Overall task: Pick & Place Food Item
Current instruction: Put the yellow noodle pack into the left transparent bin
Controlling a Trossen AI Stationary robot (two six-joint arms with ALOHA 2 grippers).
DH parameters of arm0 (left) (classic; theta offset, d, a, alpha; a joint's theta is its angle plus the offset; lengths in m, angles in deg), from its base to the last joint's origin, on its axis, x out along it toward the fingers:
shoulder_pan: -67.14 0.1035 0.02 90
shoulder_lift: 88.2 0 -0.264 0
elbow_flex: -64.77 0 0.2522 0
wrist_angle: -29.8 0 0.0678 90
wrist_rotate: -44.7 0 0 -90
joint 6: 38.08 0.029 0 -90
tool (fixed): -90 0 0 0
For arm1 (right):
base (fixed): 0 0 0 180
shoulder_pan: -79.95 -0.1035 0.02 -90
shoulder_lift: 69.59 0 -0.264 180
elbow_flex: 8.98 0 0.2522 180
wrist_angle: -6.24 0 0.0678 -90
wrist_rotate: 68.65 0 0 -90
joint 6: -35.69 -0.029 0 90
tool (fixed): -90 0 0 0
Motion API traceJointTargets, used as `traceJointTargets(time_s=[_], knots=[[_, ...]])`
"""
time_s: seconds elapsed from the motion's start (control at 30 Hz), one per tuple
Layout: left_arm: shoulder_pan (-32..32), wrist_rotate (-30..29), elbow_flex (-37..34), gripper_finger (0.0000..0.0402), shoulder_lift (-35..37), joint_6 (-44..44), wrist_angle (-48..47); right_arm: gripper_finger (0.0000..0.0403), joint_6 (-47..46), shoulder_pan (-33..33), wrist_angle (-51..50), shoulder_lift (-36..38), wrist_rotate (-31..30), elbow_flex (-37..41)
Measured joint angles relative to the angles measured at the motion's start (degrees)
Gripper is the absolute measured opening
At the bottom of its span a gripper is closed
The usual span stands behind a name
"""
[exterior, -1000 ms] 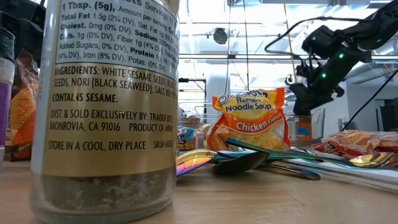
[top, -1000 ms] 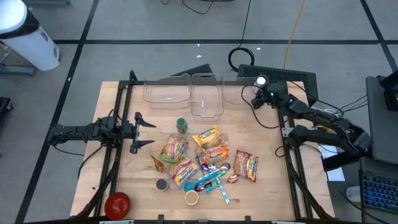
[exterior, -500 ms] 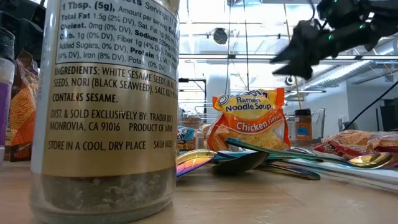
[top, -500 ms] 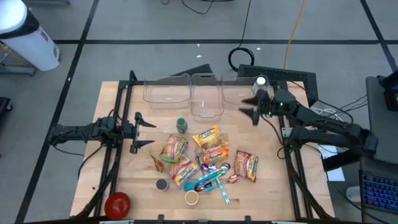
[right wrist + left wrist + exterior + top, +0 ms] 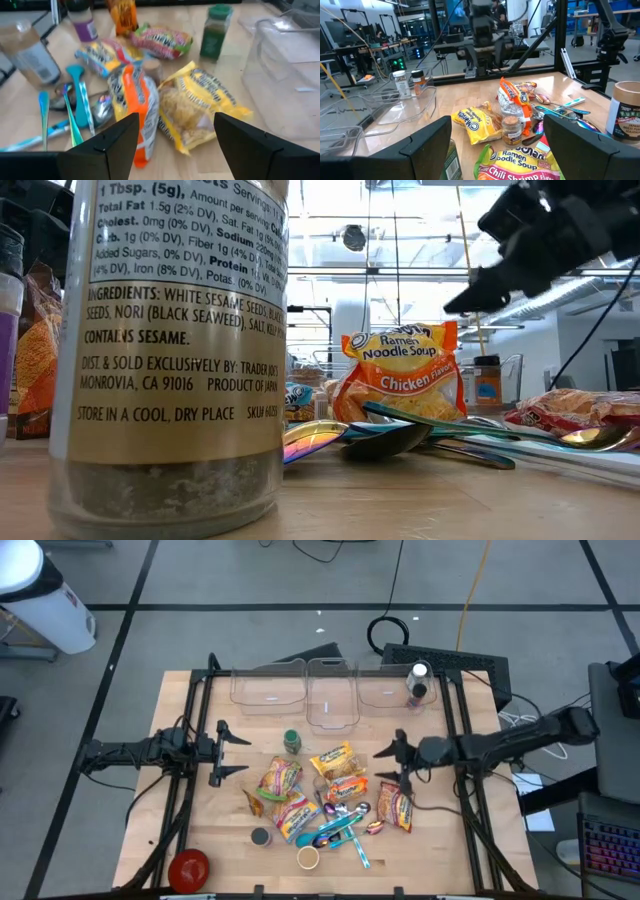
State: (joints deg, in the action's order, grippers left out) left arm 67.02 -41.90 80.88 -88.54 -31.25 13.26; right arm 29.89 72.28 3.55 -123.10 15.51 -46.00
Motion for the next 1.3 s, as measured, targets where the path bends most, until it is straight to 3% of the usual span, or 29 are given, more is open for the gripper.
traceJointTargets(time_s=[0.13, 0.27, 0.47, 0.67, 1.03, 1.3], knots=[[0.0, 0.0, 0.0, 0.0324, 0.0, 0.0, 0.0, 0.0251, -0.4, -2.0, 11.4, -5.3, -1.6, 3.5], [0.0, 0.0, 0.0, 0.0324, 0.0, 0.0, 0.0, 0.0251, -0.6, -2.2, 15.4, -9.6, -1.4, 4.0], [0.0, 0.0, 0.0, 0.0324, 0.0, 0.0, 0.0, 0.0251, -0.5, -2.2, 22.3, -15.5, 5.8, 4.0], [0.0, 0.0, 0.0, 0.0324, 0.0, 0.0, 0.0, 0.0251, -0.1, -1.3, 29.7, -20.9, 6.0, 4.0], [0.0, 0.0, 0.0, 0.0324, 0.0, 0.0, 0.0, 0.0248, 0.6, -0.2, 30.3, -26.3, 6.1, 1.8], [0.0, 0.0, 0.0, 0.0324, 0.0, 0.0, 0.0, 0.019, 0.5, -2.5, 29.8, -27.2, 5.6, 1.6]])
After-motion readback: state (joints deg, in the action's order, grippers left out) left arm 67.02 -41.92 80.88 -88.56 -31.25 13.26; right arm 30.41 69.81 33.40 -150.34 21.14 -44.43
